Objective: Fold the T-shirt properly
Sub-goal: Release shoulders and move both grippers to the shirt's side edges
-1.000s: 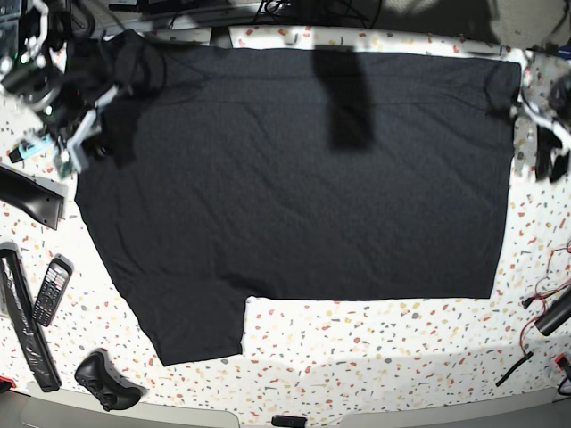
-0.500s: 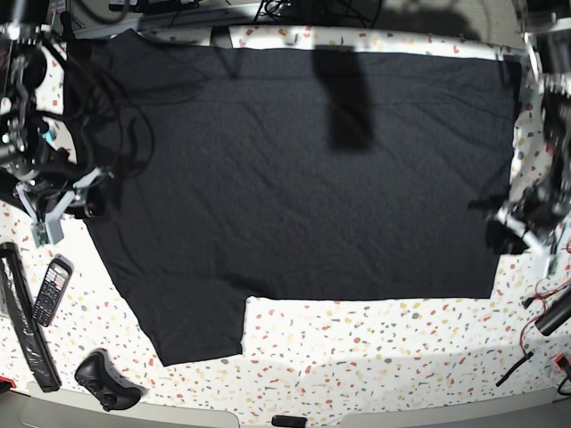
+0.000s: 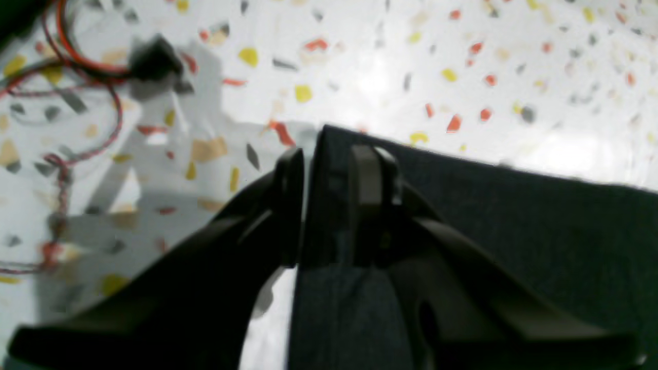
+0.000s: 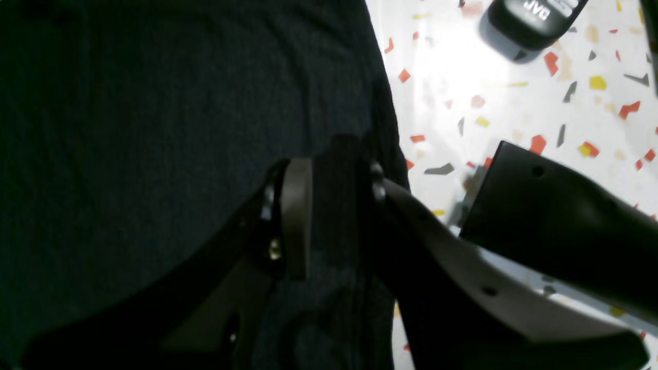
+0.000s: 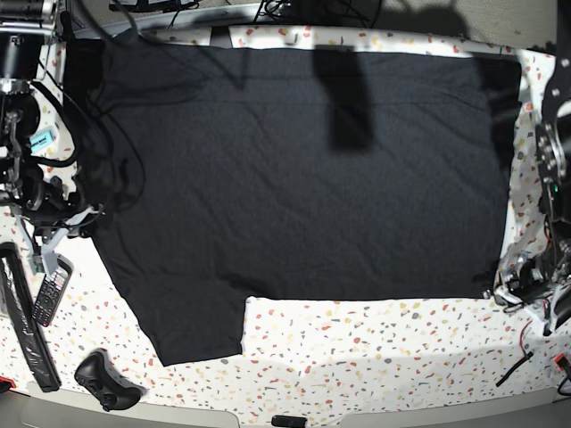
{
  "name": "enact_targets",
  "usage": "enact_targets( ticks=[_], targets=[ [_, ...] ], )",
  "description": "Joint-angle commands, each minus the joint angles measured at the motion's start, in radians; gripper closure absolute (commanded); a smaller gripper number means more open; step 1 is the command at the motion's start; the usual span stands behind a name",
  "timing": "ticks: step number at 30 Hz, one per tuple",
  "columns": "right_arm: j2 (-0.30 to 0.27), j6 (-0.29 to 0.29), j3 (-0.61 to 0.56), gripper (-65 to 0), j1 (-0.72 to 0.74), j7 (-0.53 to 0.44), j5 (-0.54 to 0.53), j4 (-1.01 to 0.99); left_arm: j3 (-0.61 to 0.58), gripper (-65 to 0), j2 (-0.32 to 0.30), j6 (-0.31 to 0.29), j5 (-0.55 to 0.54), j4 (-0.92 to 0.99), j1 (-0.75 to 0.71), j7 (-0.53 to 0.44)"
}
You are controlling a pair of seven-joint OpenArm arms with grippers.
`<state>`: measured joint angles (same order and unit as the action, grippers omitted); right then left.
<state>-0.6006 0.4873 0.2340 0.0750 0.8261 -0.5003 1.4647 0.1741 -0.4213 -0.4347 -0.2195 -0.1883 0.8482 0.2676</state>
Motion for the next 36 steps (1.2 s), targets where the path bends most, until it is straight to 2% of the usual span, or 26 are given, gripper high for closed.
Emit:
enact_targets(
  ticks=[1, 5, 11, 18, 22, 26, 36],
  targets=[
    [-0.023, 0.004, 0.009, -14.7, 0.019, -0.003, -0.009, 0.014, 0.001, -15.1, -0.011, -0.011, 0.01, 0.005, 0.036, -0.028],
    [-0.026, 0.004, 0.009, -14.7, 0.019, 0.022, -0.009, 0.014, 0.001, -15.1, -0.012, -0.005, 0.074, 0.026, 0.015, -0.04],
    [-0.029, 0.004, 0.009, -14.7, 0.02, 0.018, -0.009, 0.014, 0.001, -15.1, -0.006, 0.0, 0.07, 0.026, -0.034, -0.047],
    [-0.029, 0.004, 0.009, -14.7, 0.02, 0.012, -0.009, 0.014, 0.001, -15.1, -0.005, -0.094, 0.018, 0.025, -0.044, -0.027],
    [-0.029, 0.004, 0.009, -14.7, 0.02, 0.011, -0.009, 0.014, 0.001, -15.1, -0.005, -0.097, 0.001, 0.025, -0.042, -0.026],
    [-0.029, 0.004, 0.009, -14.7, 0.02, 0.012, -0.009, 0.014, 0.001, -15.1, -0.005, -0.128, -0.003, 0.025, -0.042, -0.026],
    [-0.029, 0.005, 0.009, -14.7, 0.019, 0.013, -0.009, 0.014, 0.001, -15.1, 0.012, -0.128, -0.017, 0.025, -0.042, -0.037]
  ],
)
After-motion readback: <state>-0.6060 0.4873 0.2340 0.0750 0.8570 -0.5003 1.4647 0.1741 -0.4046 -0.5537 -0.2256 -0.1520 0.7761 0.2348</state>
